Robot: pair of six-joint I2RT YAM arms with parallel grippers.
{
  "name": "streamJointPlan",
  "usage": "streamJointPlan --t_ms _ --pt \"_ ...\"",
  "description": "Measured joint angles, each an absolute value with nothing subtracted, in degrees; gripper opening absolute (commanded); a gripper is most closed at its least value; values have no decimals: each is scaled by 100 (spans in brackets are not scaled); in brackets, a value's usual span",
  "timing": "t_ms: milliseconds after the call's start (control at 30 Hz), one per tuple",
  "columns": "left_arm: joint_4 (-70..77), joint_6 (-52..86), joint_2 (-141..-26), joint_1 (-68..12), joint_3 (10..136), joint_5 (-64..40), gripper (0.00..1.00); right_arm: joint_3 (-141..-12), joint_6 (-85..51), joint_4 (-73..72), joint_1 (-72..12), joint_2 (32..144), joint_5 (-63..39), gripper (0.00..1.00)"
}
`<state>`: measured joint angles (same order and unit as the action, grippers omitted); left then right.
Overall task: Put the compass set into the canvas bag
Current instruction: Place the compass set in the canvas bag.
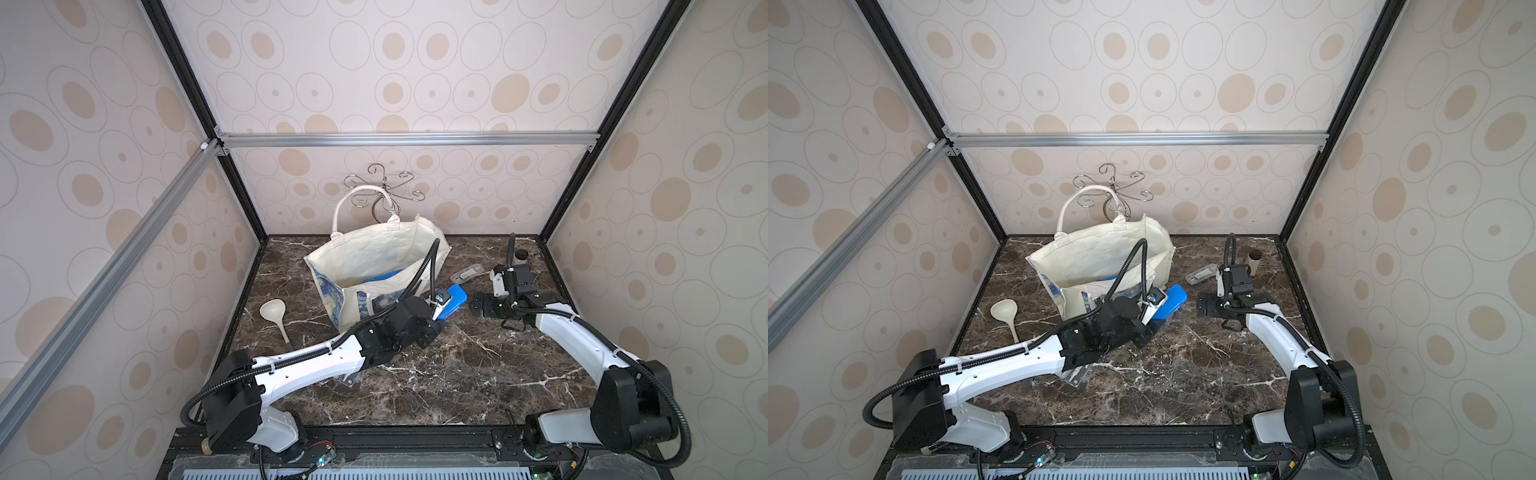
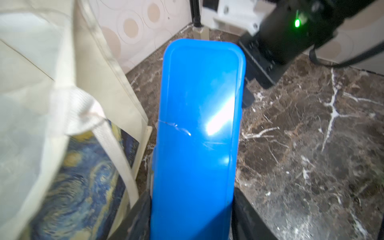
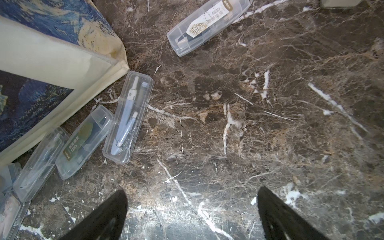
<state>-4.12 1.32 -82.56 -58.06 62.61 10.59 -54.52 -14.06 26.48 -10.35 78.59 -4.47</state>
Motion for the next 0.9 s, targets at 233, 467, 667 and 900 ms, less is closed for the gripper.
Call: streamJointPlan --t_ms 233,467,667,900 --pt "-436 -408 -8254 -5133 7057 904 53 -5452 -1404 2648 -1035 7863 -434 100" --pt "-602 -893 -8342 -4104 7596 696 53 -5452 -1387 2657 -1037 7863 -432 100" --pt "-952 -1258 -8914 -3562 8012 722 52 -5454 -1385 2674 -1035 7865 -425 100" --pt "-1540 -1527 -9843 -3413 8049 1015 52 -5502 -1385 2735 -1035 7977 -429 99"
